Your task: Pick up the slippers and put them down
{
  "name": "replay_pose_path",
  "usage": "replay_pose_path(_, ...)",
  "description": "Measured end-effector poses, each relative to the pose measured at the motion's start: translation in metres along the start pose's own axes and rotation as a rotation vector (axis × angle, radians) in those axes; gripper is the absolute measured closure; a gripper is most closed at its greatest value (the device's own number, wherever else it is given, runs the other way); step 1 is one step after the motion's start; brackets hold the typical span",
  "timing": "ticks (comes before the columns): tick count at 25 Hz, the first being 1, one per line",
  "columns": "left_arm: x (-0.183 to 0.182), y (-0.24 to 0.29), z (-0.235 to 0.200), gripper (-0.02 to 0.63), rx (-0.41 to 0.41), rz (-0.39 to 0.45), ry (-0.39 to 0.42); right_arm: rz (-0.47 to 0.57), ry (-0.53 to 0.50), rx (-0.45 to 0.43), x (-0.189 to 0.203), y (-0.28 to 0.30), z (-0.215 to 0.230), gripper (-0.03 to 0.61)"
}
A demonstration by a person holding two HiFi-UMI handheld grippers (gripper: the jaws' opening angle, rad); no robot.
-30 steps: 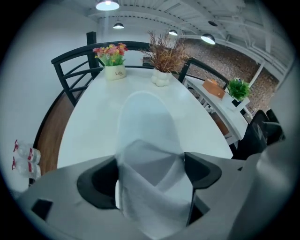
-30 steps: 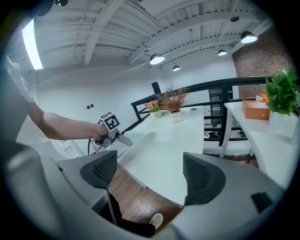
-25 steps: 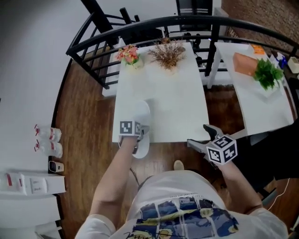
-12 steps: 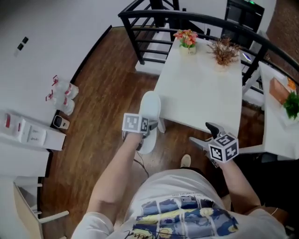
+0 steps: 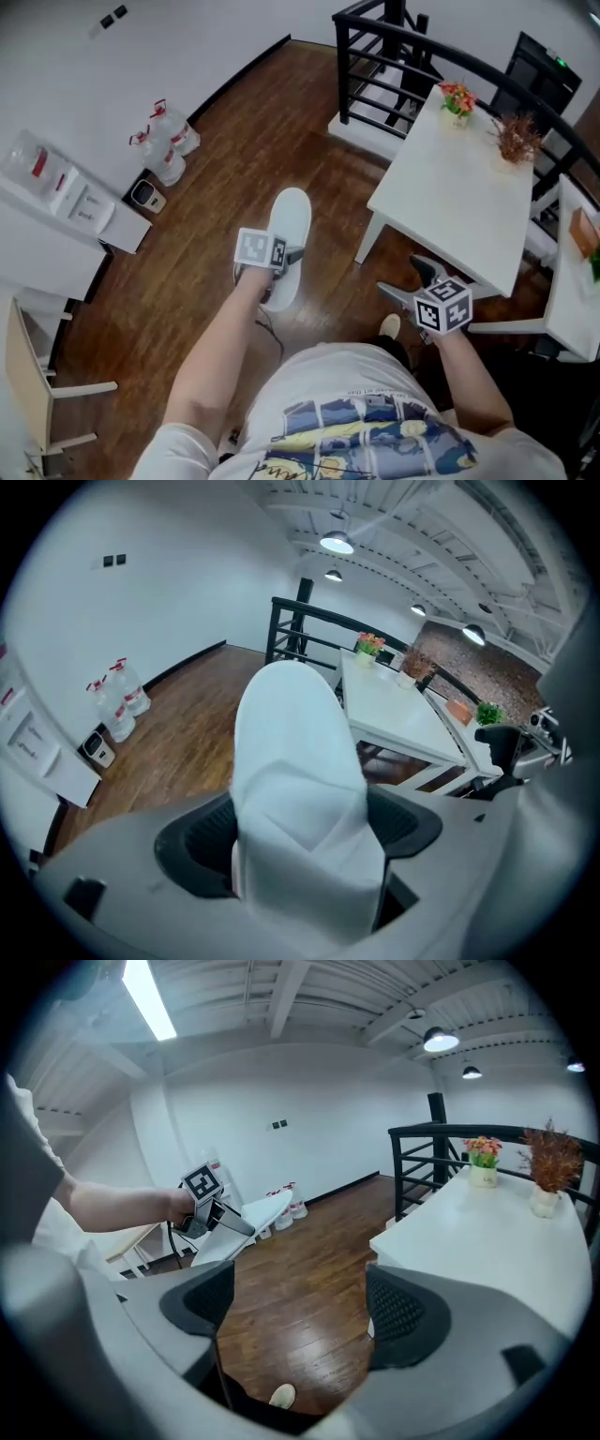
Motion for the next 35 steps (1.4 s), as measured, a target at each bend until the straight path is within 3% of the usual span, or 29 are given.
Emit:
replay_pose_path(7, 0.071, -0.015, -0.084, 0.196, -0.028, -0.027, -0.137, -0.101, -0.034, -0.038, 0.000, 0.085, -0.056, 0.149)
replay_pose_path(16, 0.089, 0.071, -0.177, 0.198, -0.011, -0.084, -0.322, -0.260, -0.059, -0.094, -0.042, 0.242, -0.031, 0.153)
replay_pose_path(20, 0.083, 0.150, -0.227, 0.198, -0.039, -0.069, -0.402, -0.313, -0.041, -0.132, -0.052, 0.338, 0.005, 0.153)
replay_pose_path(25, 0.113, 0.276, -0.284, 0.198, -0.077, -0.095, -0.510, -0.416, 0.007, -0.152, -0.026, 0.463, 0.061, 0.154)
replay_pose_path(29, 0.163, 0.389, -0.320, 0.198, -0.087, -0.151, -0.567, -0.413, 0.060, -0.116, 0.009, 0.551, 0.118, 0.155)
replay_pose_path(35, 0.273, 0.581, -0.372, 0.198, -0.098, -0.197, -0.601, -0.354, 0.189, -0.023, 0.118, 0.670, 0.203, 0.155)
Point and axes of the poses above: the fingertips, and each gripper's own axes: y forward along the fingers, z to its right, x out of its underside, the point moved 10 cm from there along -y, backward along the fingers, and after that the axes turned 15 degrees about y, right-handed, at the moved point
